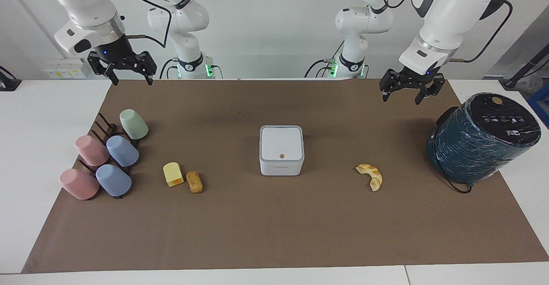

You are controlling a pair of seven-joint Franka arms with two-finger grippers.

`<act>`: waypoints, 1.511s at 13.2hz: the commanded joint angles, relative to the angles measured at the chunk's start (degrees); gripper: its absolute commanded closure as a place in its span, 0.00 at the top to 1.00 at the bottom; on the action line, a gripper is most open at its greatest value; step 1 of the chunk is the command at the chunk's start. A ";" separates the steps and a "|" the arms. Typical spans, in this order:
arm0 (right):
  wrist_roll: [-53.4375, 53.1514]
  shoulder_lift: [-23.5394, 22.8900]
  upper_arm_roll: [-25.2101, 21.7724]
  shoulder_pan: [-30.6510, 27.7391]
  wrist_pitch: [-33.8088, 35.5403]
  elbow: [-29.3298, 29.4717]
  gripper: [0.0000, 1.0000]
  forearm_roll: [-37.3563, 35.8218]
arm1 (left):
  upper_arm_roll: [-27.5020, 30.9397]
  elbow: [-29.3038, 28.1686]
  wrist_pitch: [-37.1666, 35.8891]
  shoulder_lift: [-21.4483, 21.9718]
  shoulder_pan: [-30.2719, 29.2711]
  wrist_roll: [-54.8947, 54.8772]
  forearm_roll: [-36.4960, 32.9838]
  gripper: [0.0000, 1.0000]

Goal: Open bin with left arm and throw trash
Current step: 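Move the left gripper past the croissant to the white bin's lid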

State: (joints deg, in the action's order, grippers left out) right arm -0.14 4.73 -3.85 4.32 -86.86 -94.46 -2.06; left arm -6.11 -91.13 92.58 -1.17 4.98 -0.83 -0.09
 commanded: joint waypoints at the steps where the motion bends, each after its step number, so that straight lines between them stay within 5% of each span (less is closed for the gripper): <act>1: 1.28 0.89 0.07 -0.28 -0.24 -0.55 1.00 0.74 | -0.13 -2.65 0.41 2.13 2.56 2.31 -0.27 0.85; 3: 1.28 0.89 0.07 -0.28 -0.24 -0.55 1.00 0.74 | -0.22 -3.53 1.81 2.48 4.33 8.18 -0.09 0.57; 6: 1.28 0.81 0.07 -0.28 -0.24 -0.55 1.00 0.74 | -0.22 -4.67 4.01 2.75 7.76 14.53 1.83 0.01; 14: 1.02 0.81 0.07 -0.28 -0.33 -0.55 1.00 0.74 | -0.22 -7.92 15.07 1.43 14.79 29.73 4.74 0.00; 20: 1.46 1.07 -0.10 -1.07 -5.94 -2.39 1.00 0.74 | -0.13 -7.49 27.91 -6.29 19.80 43.26 6.06 0.00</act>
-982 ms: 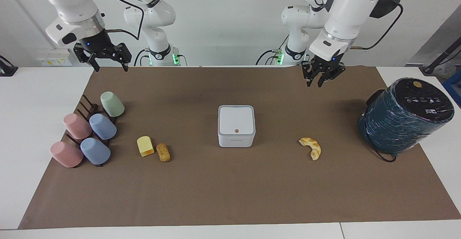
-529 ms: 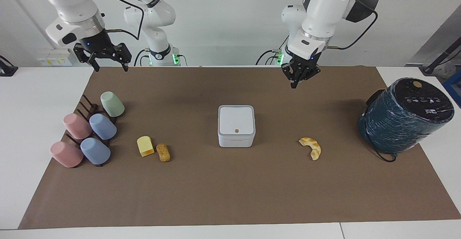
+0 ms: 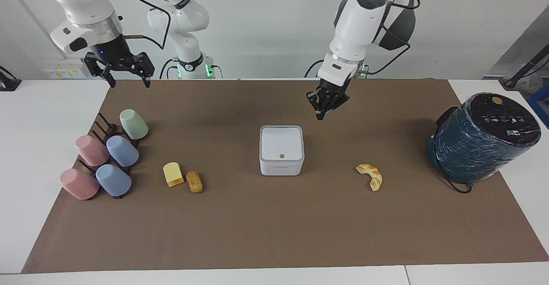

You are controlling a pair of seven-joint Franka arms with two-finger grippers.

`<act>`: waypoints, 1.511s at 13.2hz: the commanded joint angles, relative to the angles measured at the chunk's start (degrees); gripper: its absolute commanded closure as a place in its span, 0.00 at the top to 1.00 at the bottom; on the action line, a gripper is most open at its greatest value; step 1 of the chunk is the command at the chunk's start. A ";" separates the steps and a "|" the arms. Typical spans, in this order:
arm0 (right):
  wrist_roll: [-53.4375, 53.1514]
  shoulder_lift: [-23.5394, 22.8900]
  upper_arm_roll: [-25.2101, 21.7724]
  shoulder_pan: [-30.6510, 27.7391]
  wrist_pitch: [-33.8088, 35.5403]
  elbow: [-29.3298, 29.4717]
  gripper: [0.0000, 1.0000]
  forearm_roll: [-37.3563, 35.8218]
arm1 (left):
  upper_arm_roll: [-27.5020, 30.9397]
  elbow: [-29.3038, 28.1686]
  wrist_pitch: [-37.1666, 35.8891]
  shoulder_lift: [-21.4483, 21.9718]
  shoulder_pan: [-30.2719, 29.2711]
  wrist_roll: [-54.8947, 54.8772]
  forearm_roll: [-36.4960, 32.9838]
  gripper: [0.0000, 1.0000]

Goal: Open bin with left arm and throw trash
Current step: 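Move the left gripper past the croissant to the white bin's lid, then lift the bin lid with the left gripper while the right gripper reaches the cheese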

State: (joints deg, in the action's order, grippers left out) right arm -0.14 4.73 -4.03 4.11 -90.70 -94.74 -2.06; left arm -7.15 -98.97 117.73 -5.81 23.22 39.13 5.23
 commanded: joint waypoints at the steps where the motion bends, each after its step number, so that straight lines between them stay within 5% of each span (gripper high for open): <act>1: 1.11 1.07 0.07 -0.77 -2.46 -2.37 1.00 0.74 | 0.91 0.79 3.90 -2.70 2.34 5.67 1.09 0.00; 15: -4.17 0.81 1.65 -3.58 -0.79 -2.99 1.00 0.83 | 0.91 0.18 17.80 -10.62 5.16 11.40 3.64 0.00; 20: -3.90 -0.59 1.74 -1.92 -6.57 -3.78 1.00 0.74 | 0.91 -1.84 20.86 -11.50 6.48 11.40 3.64 0.00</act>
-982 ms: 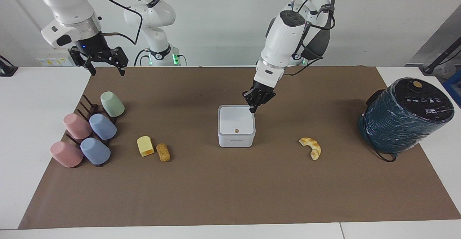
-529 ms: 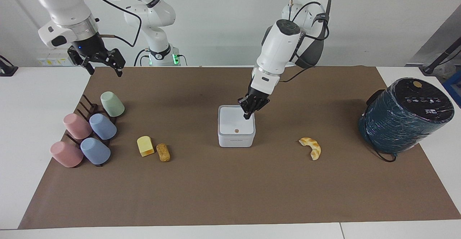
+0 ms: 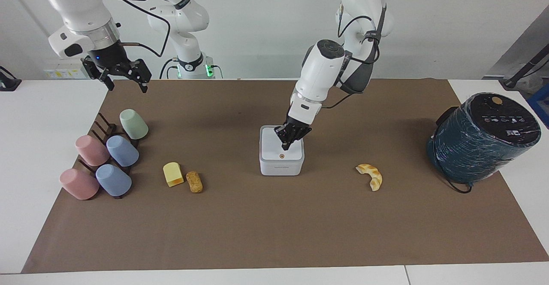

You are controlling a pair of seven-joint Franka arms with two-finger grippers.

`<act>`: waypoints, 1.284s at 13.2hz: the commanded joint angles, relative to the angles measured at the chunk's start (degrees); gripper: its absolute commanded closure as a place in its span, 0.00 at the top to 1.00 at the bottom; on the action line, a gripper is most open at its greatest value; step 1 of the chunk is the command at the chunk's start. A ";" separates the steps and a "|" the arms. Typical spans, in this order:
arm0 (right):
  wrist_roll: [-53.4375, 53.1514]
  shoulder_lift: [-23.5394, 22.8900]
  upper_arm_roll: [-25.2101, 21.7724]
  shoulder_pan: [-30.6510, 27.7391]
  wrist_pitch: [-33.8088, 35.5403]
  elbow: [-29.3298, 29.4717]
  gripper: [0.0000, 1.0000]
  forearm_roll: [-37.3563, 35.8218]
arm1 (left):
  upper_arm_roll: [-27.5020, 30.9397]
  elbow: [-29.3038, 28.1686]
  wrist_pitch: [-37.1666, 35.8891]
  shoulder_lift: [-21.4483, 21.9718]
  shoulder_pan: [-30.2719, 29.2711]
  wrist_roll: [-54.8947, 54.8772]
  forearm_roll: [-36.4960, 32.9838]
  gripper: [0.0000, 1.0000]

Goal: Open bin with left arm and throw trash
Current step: 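Lift the bin lid with the left gripper while the right gripper reaches the cheese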

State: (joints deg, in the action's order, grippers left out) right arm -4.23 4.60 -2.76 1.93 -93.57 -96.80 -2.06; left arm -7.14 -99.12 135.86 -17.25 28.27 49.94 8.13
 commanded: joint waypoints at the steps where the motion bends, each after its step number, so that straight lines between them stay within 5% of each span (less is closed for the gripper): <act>1: 0.19 -1.69 0.48 1.05 -6.51 -2.16 1.00 0.74 | 0.90 -1.77 3.00 -0.32 1.53 0.86 0.74 0.00; 7: 7.19 -16.36 0.66 3.17 -24.09 -2.95 1.00 0.83 | 0.99 -4.32 3.00 -0.24 2.76 1.04 0.74 0.00; 11: 21.33 -21.37 0.66 2.82 -38.42 -11.65 1.00 0.92 | 0.99 -6.33 4.75 -0.41 3.37 1.04 0.74 0.00; 14: 32.40 -24.80 0.66 2.56 -40.73 -11.83 1.00 8.80 | 0.99 -6.87 5.99 -1.20 3.46 1.04 0.74 0.00; 17: 38.24 -26.13 0.57 1.50 -41.26 -12.44 1.00 9.18 | 1.08 -5.47 4.77 -1.20 3.20 1.04 0.74 0.00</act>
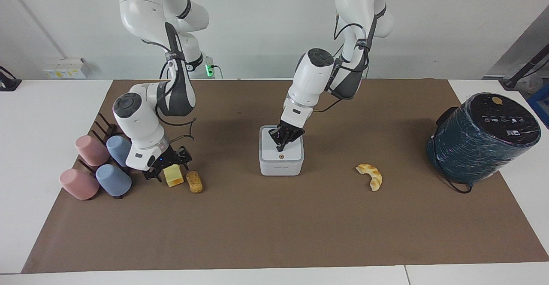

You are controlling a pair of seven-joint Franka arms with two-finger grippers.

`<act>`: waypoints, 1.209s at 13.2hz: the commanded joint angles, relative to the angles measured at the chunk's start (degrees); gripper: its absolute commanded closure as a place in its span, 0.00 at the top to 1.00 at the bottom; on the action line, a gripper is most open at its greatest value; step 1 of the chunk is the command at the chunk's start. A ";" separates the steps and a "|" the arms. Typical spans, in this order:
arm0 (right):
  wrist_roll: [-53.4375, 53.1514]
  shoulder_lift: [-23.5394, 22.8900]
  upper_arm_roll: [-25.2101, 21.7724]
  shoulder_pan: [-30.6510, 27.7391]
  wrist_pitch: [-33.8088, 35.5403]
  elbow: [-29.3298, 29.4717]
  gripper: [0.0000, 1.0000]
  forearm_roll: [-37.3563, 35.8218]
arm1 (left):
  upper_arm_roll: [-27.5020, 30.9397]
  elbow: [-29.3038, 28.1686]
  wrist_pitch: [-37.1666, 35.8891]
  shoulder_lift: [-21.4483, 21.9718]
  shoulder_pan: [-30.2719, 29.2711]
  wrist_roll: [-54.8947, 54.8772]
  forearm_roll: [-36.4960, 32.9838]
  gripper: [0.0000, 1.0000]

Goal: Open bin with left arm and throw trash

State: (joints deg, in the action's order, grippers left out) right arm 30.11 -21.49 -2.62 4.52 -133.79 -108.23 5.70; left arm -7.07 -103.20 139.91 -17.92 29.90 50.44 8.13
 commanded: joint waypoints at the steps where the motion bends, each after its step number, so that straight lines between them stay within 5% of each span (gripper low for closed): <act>1: 5.21 0.04 0.42 -1.01 -0.95 -1.28 1.00 1.42 | 1.00 0.52 -1.46 -0.53 1.31 0.45 0.66 0.00; 3: 5.75 0.04 0.42 -1.01 -1.30 -2.50 0.96 1.42 | 1.18 6.40 -9.26 -0.45 0.43 0.28 0.65 0.00; 4: 5.75 -0.05 0.33 -1.01 -1.30 -2.51 0.75 1.33 | 1.27 9.13 -13.39 -0.36 -0.27 0.28 0.57 0.00; 6: 5.49 -0.40 0.33 -1.01 -1.38 -2.51 0.14 0.55 | 1.35 13.00 -20.69 0.17 -2.11 -0.16 -0.04 0.00; 7: 4.79 -0.40 0.33 -0.92 -1.30 -2.42 0.00 0.45 | 1.44 14.41 -23.86 0.60 -3.34 -0.34 -0.31 0.00; 12: -6.00 2.05 0.25 -0.31 2.11 -0.32 0.00 0.36 | 1.71 18.03 -34.08 0.96 -9.66 -10.76 -0.93 0.00; 16: -21.46 5.92 0.68 3.90 15.45 7.84 0.00 1.33 | 1.62 16.89 -34.09 1.84 -15.12 -22.73 -2.42 0.00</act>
State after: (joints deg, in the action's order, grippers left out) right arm 14.51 -17.47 -2.22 6.37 -123.97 -103.89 5.80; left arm -5.05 -85.73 107.03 -17.09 16.72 31.59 6.96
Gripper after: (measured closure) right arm 0.925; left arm 0.991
